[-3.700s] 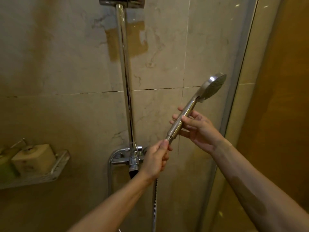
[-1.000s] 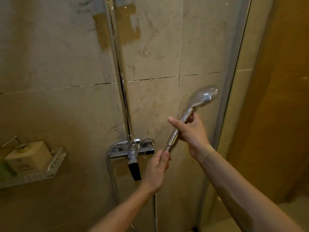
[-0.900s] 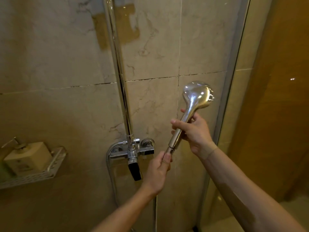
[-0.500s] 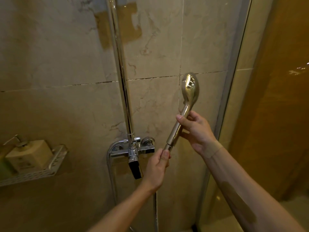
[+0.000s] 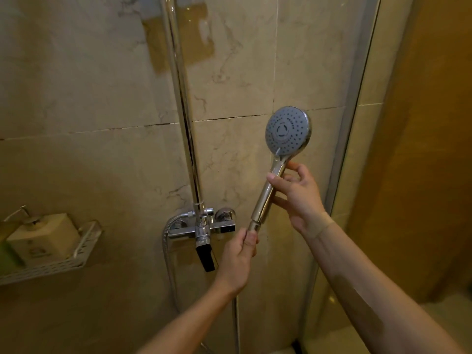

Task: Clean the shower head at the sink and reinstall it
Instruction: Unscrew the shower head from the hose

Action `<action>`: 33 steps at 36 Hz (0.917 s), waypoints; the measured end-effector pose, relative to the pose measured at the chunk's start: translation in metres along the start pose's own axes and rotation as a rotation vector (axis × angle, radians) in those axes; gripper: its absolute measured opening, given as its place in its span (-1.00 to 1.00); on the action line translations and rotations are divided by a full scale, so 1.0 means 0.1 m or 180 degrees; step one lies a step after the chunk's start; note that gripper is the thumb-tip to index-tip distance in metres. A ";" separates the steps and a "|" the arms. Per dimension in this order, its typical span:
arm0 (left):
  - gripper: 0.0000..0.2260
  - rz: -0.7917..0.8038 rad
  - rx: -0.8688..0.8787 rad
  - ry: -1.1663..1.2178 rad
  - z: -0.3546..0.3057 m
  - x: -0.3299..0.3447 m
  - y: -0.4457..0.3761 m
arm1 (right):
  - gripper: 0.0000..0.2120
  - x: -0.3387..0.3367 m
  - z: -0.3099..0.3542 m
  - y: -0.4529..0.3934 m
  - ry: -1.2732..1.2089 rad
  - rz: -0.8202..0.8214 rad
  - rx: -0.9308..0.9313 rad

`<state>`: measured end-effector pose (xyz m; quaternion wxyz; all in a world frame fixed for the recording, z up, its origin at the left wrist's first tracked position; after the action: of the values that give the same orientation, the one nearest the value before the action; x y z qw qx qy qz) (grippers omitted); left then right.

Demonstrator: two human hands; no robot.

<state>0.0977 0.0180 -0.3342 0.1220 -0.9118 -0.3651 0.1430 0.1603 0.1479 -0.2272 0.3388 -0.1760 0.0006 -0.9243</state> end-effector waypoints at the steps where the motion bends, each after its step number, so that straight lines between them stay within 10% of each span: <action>1: -0.72 0.0008 -0.0023 0.0039 0.00 0.00 0.00 | -0.65 -0.01 0.00 -0.01 -0.0200 0.0114 0.0152; 11: -0.73 0.0015 0.0012 -0.0065 -0.02 -0.04 -0.02 | -0.56 0.07 -0.01 0.08 0.0838 0.0162 -0.0278; 21: -0.68 -0.0026 -0.0053 -0.0038 -0.06 -0.06 -0.03 | -0.59 0.01 -0.06 0.06 -0.0510 0.0268 0.0362; 26: -0.71 -0.0055 0.0014 -0.0230 -0.01 -0.03 0.01 | -0.50 0.02 -0.04 0.04 0.0598 0.0131 -0.0069; 33: -0.72 -0.0012 -0.0126 0.0126 -0.04 -0.07 -0.04 | -0.53 -0.03 0.06 0.00 -0.0720 0.0596 0.0472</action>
<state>0.0911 0.0156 -0.3282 0.1114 -0.9160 -0.3670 0.1175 0.1646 0.1506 -0.2227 0.4334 -0.2526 -0.0894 -0.8605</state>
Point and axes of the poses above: each hand's wrist, its own y-axis away from the middle knuckle, its own x-axis out of the palm, z = x × y, the point moved 2 cm from there along -y, towards the middle knuckle
